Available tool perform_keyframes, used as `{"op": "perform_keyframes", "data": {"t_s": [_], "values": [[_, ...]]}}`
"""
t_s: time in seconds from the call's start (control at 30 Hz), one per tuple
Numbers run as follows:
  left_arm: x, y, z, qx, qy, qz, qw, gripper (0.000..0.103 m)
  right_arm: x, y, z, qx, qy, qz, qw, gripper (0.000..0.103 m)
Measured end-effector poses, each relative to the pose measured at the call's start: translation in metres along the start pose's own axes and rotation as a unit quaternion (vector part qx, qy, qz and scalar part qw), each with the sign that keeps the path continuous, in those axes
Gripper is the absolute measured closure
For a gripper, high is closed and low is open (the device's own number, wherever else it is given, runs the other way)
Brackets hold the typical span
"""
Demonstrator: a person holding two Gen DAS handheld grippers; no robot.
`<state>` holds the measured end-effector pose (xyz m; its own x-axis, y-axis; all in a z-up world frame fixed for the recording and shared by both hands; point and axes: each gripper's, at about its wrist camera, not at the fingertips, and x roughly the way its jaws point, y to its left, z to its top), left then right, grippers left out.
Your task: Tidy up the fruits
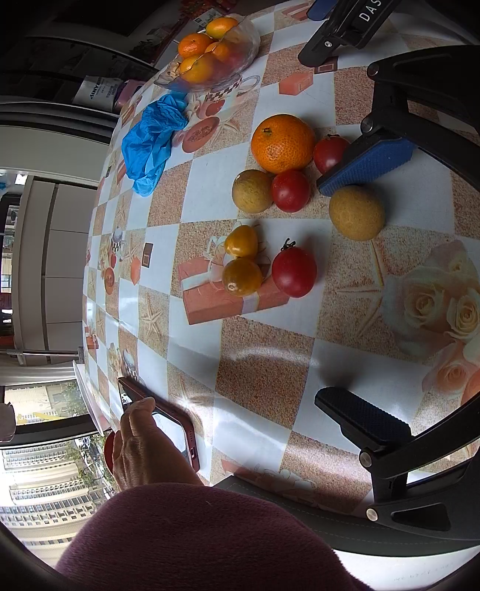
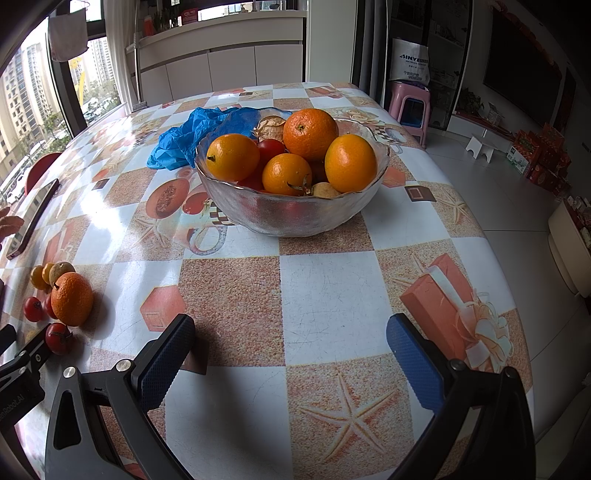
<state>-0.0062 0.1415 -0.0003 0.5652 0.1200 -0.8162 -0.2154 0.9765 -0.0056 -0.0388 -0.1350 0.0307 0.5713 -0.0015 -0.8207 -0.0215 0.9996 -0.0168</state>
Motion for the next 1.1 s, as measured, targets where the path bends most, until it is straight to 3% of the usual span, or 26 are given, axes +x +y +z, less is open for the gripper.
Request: {"op": "perform_keyframes", "data": {"t_s": [1.1], "values": [[0.0000, 0.0003, 0.0003, 0.000, 0.000, 0.000, 1.0000, 0.000, 0.0003, -0.0002, 0.0001, 0.000, 0.000, 0.000, 1.000, 0.000]]}}
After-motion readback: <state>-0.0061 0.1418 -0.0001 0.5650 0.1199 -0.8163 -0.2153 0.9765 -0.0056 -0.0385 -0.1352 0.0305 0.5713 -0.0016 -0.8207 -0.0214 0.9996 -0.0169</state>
